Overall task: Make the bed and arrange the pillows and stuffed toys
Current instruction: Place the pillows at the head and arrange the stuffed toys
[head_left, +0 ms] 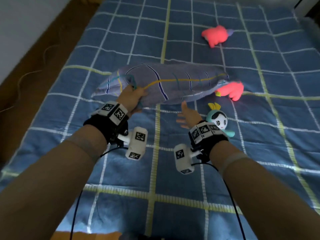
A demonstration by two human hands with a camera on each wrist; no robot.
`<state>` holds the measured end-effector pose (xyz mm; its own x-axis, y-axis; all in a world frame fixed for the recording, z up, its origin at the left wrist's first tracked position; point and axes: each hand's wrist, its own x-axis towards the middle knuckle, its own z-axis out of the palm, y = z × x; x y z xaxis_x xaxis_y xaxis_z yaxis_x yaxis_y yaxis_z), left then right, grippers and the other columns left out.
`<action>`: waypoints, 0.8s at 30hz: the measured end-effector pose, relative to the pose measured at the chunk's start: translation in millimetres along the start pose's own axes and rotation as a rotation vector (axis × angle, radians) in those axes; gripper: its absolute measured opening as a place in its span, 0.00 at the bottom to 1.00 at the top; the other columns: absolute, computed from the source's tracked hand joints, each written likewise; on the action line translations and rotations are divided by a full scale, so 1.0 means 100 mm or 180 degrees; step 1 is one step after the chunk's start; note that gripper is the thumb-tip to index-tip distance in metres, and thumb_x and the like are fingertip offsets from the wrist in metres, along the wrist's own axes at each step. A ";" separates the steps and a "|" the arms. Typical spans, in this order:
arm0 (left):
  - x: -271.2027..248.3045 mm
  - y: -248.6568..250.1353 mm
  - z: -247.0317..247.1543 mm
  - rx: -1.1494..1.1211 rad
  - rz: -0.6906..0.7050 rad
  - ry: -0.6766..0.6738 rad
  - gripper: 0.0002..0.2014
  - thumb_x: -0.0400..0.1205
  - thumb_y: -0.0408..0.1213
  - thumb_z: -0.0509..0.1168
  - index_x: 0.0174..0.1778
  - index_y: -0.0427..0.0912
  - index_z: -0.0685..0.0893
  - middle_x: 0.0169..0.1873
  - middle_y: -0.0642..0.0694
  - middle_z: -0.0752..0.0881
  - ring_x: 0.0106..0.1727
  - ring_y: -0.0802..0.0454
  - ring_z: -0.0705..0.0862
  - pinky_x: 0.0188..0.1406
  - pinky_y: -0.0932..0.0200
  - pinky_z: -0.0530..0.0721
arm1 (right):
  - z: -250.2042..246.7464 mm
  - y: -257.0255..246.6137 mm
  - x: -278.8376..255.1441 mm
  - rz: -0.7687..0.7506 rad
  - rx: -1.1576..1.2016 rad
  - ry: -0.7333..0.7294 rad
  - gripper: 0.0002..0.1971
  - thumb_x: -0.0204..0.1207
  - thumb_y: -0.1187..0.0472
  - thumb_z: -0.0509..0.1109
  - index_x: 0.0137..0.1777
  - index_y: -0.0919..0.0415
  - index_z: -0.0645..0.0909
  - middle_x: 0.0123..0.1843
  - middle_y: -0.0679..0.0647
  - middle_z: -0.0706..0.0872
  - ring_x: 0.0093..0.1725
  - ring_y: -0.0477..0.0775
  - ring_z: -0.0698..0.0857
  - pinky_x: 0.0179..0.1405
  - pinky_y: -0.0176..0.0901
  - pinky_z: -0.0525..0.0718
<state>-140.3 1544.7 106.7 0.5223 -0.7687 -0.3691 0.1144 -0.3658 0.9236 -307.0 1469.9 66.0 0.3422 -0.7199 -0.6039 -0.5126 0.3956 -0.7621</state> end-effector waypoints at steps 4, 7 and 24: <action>-0.49 -0.07 -0.26 0.0797 0.0043 -0.0288 0.17 0.67 0.42 0.66 0.52 0.47 0.78 0.35 0.44 0.82 0.35 0.46 0.82 0.26 0.61 0.80 | 0.30 -0.09 -0.23 0.0390 0.0952 -0.0822 0.38 0.78 0.34 0.51 0.82 0.55 0.55 0.81 0.59 0.65 0.72 0.66 0.76 0.65 0.61 0.75; -0.86 -0.11 -0.44 0.1181 0.0294 -0.0580 0.31 0.65 0.49 0.67 0.65 0.45 0.78 0.57 0.40 0.86 0.60 0.40 0.83 0.59 0.44 0.81 | 0.61 -0.12 -0.43 0.0397 0.1192 -0.1310 0.34 0.77 0.41 0.61 0.80 0.51 0.58 0.83 0.54 0.60 0.75 0.67 0.72 0.62 0.67 0.76; -1.81 0.49 -1.28 0.2050 0.1216 0.0085 0.09 0.77 0.33 0.68 0.40 0.33 0.76 0.34 0.38 0.77 0.38 0.55 0.72 0.43 0.59 0.71 | 1.41 -1.02 -1.33 -0.1928 0.1831 -0.2238 0.36 0.72 0.90 0.51 0.76 0.61 0.60 0.55 0.61 0.82 0.49 0.56 0.86 0.44 0.49 0.88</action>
<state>-121.4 1733.4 231.8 0.4479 -0.8937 -0.0246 -0.5921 -0.3171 0.7408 -188.7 1605.7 190.9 0.8809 -0.4707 0.0492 0.2750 0.4244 -0.8627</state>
